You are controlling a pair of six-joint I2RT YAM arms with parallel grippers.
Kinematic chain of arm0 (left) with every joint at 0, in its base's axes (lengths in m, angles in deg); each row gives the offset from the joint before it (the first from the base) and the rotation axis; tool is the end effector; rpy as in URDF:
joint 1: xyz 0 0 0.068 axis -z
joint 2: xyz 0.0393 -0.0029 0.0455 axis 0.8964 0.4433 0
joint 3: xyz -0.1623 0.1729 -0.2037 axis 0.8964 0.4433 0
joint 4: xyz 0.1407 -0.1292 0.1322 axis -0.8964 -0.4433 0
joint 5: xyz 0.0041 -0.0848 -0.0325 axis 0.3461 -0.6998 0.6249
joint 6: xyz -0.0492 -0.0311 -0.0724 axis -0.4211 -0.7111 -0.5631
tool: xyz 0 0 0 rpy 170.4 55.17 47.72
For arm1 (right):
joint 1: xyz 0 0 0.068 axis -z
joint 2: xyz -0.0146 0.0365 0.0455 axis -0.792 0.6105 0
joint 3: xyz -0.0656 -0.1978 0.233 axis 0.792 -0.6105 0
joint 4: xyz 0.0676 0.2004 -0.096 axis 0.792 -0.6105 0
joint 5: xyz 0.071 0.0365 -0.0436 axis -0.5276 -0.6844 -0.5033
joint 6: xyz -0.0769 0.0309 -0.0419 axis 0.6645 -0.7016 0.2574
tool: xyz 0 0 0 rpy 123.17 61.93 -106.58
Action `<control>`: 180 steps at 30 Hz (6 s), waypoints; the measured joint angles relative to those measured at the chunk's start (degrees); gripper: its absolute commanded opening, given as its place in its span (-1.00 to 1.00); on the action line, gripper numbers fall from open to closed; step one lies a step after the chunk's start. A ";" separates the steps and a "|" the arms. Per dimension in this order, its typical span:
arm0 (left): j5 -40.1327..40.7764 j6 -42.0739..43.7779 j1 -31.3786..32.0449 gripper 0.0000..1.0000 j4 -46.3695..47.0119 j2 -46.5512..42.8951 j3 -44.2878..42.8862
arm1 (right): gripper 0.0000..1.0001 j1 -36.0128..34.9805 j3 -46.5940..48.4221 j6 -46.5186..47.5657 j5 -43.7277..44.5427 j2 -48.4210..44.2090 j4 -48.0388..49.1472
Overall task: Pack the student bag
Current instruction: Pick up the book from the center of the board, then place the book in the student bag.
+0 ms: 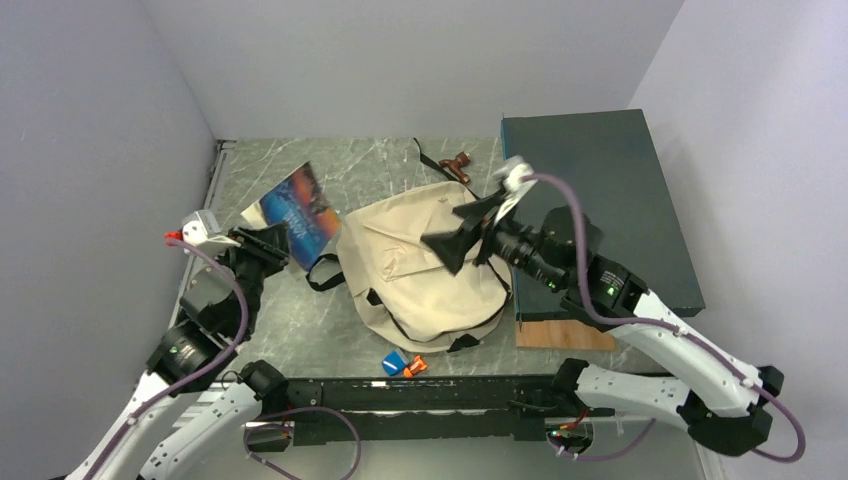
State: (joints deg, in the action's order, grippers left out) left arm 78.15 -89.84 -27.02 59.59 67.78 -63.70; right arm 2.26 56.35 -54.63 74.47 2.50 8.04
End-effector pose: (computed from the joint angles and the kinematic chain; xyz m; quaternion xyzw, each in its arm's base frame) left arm 0.0887 -0.0072 0.3761 -0.2480 0.6390 -0.2903 0.6677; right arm 0.1217 0.1414 0.4655 -0.1689 0.6731 0.4050 0.5953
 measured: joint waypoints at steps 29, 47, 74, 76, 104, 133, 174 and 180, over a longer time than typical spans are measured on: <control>7.67 9.18 -0.09 -1.00 -43.23 -4.68 -11.69 | 0.98 -40.39 -7.50 35.95 37.79 38.88 -35.87; 4.22 6.97 -0.09 -1.00 -44.30 -4.76 -11.72 | -0.80 -27.47 10.43 29.44 48.50 48.22 -32.85; -19.91 -11.32 -0.09 -1.00 -34.91 -8.48 -2.49 | -1.00 -10.71 56.19 7.78 25.83 60.54 -41.86; -20.00 -13.38 -0.09 -1.00 -33.05 -10.05 0.22 | -1.00 -10.73 56.19 7.17 24.61 60.54 -42.05; -25.75 -20.50 -0.13 -1.00 -20.81 -2.12 2.29 | -1.00 -8.04 50.38 5.07 21.31 55.41 -40.63; -13.44 -31.61 2.49 -1.00 43.15 22.75 26.34 | -1.00 -8.02 48.89 4.74 15.93 52.59 -43.58; -5.38 -30.21 15.47 0.99 62.55 27.67 36.39 | -0.42 -6.54 35.78 7.63 1.51 43.45 -38.58; -11.63 -24.04 14.78 1.00 30.99 0.83 31.91 | 0.21 -6.49 35.17 6.95 0.39 43.19 -36.85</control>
State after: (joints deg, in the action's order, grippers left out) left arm 66.52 -113.88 -12.24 90.58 68.61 -31.79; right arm -4.23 91.52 -47.68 74.86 45.69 -28.81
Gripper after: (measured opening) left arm 0.996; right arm 0.516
